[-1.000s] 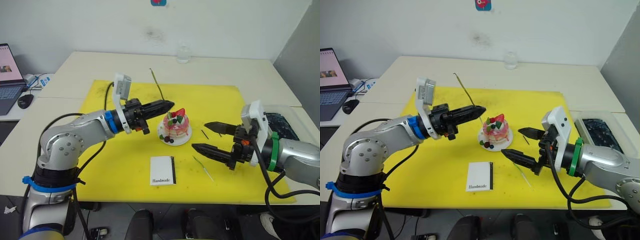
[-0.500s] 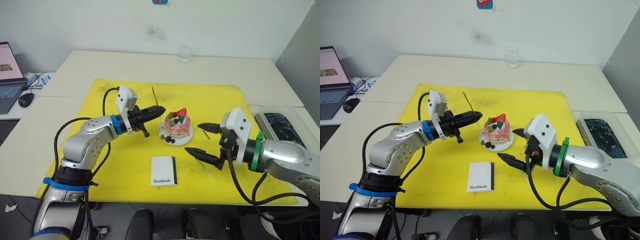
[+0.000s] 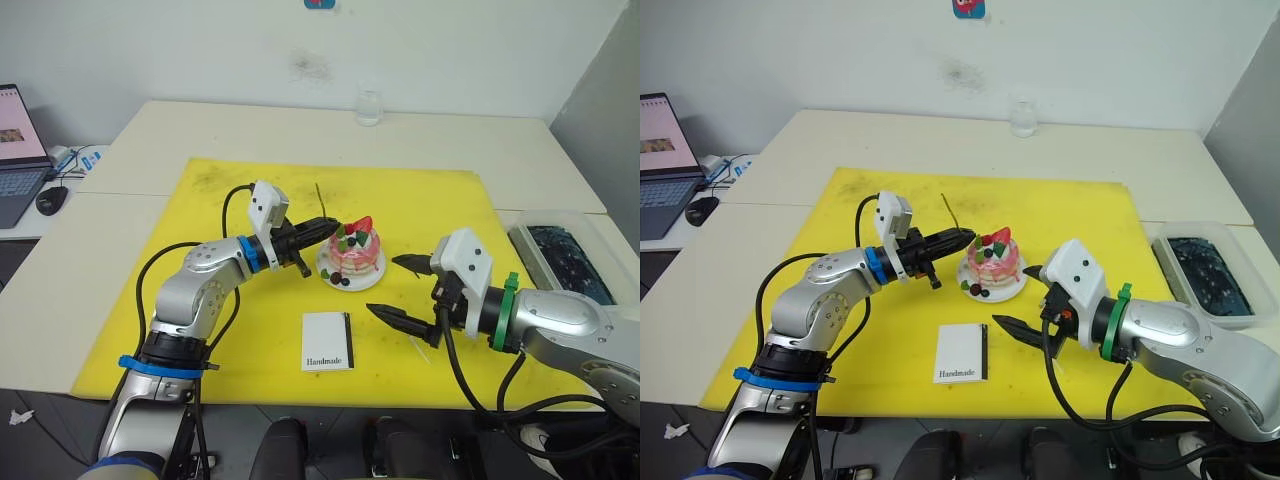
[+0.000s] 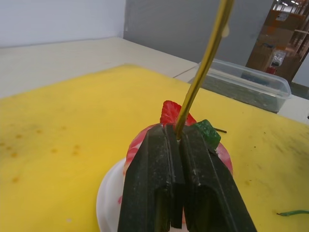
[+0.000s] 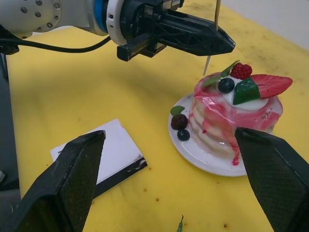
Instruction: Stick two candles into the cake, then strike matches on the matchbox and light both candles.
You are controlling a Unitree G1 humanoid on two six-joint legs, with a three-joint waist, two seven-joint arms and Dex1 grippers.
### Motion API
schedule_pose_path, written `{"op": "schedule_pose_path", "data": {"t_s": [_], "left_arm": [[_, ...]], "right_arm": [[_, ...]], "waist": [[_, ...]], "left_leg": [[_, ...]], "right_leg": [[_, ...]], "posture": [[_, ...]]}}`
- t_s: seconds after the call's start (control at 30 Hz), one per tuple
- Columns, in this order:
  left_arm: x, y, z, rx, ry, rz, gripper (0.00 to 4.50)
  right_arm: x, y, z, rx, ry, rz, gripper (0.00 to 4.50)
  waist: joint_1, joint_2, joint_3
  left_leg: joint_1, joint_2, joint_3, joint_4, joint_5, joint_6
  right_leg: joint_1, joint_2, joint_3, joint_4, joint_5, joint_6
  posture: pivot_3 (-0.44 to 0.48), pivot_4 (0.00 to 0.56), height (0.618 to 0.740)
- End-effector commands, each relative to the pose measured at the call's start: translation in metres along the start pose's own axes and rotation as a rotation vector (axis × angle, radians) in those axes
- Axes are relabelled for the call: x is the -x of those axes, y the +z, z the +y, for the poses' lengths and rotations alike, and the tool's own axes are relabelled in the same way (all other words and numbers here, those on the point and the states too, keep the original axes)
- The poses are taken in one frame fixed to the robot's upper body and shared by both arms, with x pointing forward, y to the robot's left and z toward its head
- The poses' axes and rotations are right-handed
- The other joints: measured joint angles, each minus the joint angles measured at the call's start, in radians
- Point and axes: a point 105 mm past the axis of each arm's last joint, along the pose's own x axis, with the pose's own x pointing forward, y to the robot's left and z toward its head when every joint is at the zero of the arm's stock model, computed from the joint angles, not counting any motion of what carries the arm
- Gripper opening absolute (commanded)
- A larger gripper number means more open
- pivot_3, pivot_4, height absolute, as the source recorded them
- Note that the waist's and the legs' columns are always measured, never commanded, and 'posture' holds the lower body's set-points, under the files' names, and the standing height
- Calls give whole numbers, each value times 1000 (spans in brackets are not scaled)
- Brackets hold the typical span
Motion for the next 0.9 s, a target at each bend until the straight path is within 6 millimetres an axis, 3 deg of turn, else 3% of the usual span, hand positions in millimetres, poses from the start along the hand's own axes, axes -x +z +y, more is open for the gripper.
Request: {"op": "schedule_pose_path", "data": {"t_s": [0.03, 0.9], "left_arm": [[-5, 16, 0, -59, -3, -47, 0], [-3, 7, 2, -61, 33, -39, 0]], "right_arm": [[2, 6, 5, 35, 5, -26, 4443], [2, 0, 7, 29, 8, -9, 4443]], "waist": [[0, 0, 0], [-1, 0, 0]], "left_leg": [[0, 0, 0, 0, 0, 0], [0, 0, 0, 0, 0, 0]], "right_leg": [[0, 0, 0, 0, 0, 0], [0, 1, 0, 1, 0, 0]], "posture": [[0, 150, 740], [0, 150, 740]]}}
